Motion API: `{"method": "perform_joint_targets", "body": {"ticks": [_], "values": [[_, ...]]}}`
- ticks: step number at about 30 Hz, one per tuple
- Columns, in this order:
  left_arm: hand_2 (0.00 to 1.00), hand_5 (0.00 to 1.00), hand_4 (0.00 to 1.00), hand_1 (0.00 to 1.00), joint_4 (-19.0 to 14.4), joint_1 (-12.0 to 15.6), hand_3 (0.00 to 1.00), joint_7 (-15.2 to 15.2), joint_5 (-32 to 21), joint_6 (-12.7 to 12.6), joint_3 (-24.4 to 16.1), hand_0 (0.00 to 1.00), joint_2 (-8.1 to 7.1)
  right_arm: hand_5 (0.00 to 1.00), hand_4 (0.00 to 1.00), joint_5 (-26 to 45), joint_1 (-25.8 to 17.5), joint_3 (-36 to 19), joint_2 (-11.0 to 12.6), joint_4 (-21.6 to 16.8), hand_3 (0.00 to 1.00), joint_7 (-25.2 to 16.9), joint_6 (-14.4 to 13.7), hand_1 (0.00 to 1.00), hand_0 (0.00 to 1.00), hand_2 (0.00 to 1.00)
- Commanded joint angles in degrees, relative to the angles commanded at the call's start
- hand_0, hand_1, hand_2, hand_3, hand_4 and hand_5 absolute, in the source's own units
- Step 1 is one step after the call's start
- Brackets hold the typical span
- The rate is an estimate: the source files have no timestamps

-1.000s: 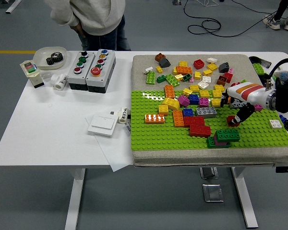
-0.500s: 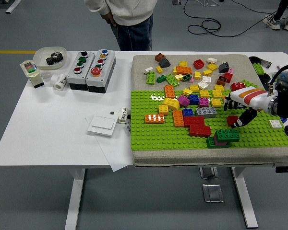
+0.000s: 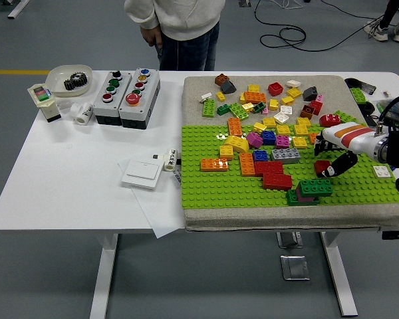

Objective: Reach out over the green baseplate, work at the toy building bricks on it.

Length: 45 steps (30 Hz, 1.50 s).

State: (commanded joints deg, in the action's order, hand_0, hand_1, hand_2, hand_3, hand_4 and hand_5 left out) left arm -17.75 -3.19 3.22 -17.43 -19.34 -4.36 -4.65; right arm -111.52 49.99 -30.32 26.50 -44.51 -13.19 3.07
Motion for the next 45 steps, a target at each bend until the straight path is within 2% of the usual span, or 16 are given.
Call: {"method": "perform_joint_targets", "body": {"ticks": [1,7,20,38,45], "values": [[0.695,0.615,0.590,0.721,0.0,0.0,0.557,0.0,0.0,0.0,0.0,0.587,0.01,0.444,0.950,0.0,0.0,0.0,-0.1,0.1,0.531,0.0,-0.1,0.543,0.390,0.583],[0.695,0.613,0.589,0.724,0.0,0.0,0.557,-0.1,0.1,-0.1,0.0,0.589,0.06,0.455,0.941,-0.6,-0.2,-0.1,-0.5,0.7,0.532,0.0,-0.6,0.542,0.389,0.584],[0.695,0.611,0.588,0.723,-0.1,-0.2,0.557,0.1,-0.4,-0.1,0.3,0.592,0.05,0.450,0.927,-5.1,0.1,-0.1,-0.4,1.8,0.528,-0.5,-2.3,0.539,0.384,0.580],[0.697,0.612,0.588,0.724,-0.1,-0.5,0.557,0.0,-0.3,-0.2,0.1,0.589,0.10,0.427,0.901,-6.3,0.1,1.2,-0.5,2.6,0.525,-0.4,-2.6,0.520,0.373,0.570],[0.698,0.611,0.588,0.724,-0.1,-0.8,0.557,0.2,-0.8,-0.1,0.4,0.593,0.13,0.425,0.890,-7.5,-0.1,1.5,-0.5,2.8,0.518,-0.2,-3.9,0.507,0.359,0.555]]}}
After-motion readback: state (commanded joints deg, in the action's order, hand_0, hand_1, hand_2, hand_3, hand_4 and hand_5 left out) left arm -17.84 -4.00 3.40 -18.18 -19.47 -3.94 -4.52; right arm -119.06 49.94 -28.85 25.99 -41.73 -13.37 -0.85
